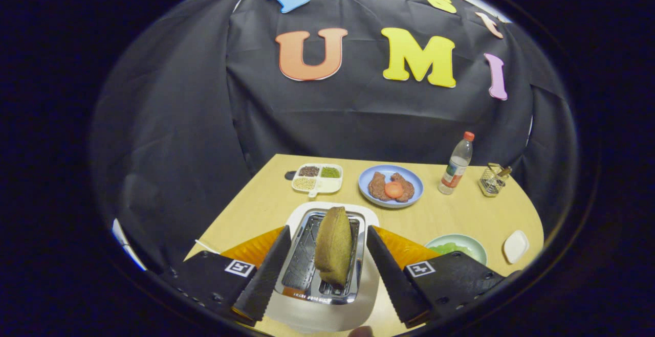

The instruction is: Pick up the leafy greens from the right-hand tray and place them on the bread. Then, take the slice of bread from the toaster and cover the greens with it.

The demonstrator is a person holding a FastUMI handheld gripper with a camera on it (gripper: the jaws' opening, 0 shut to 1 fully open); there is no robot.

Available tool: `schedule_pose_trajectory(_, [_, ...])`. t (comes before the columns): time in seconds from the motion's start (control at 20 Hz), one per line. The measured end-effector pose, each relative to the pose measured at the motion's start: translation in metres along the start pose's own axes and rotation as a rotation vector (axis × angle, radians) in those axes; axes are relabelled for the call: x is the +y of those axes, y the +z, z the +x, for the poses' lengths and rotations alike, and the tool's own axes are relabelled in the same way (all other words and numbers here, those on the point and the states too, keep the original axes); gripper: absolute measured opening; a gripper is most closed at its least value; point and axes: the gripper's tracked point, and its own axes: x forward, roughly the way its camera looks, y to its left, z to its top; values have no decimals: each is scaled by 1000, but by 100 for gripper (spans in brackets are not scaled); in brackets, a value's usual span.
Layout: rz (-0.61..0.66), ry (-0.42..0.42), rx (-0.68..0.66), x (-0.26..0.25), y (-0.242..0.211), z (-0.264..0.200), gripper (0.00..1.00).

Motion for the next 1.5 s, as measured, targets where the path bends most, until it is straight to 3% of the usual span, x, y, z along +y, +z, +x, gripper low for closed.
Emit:
schedule_pose_trajectory(0.05, [-7,-12,12,-1,-2,5,89])
schedule_pose_trajectory(0.3, [-13,-57,47,-15,-2,15,26])
schedule_pose_trajectory(0.35, [-9,-56,54,-15,-3,15,18])
schedule_pose_trajectory(0.5, [9,-26,69,-15,1,4,13])
schedule_pose_trajectory(0.55, [18,-4,66,-15,8,1,5])
schedule_pose_trajectory(0.85, [88,97,-9,-26,64,-46,4])
schedule_pose_trajectory(1.15, [157,137,-120,-80,117,-92,4])
schedule_pose_trajectory(1.5, [154,69,-118,-176,89,-87,4])
